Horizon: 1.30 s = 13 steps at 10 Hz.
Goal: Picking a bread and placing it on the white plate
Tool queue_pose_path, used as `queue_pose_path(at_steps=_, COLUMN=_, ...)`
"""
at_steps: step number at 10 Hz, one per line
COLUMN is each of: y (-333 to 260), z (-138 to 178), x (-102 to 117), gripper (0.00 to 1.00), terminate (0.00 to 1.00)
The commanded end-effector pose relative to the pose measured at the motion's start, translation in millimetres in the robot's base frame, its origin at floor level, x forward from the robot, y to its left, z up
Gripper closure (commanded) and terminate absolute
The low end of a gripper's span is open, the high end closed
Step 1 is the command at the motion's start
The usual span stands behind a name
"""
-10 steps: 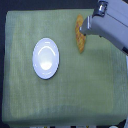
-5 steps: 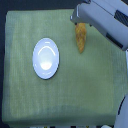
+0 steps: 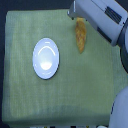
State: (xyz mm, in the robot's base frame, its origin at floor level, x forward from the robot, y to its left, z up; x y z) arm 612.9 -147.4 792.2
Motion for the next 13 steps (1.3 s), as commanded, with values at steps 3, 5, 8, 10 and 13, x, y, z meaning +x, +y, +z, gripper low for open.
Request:
queue_pose_path(at_steps=3, y=-6, z=-61, x=10, gripper=0.0, terminate=0.0)
queue_pose_path(at_steps=5, y=0, z=-73, x=7, gripper=0.0, terminate=0.0)
queue_pose_path(at_steps=8, y=-4, z=-81, x=-3, gripper=0.0, terminate=0.0)
queue_pose_path(at_steps=10, y=-10, z=-68, x=-12, gripper=1.0, terminate=0.0)
queue_pose_path(at_steps=13, y=-9, z=-61, x=-11, gripper=1.0, terminate=0.0)
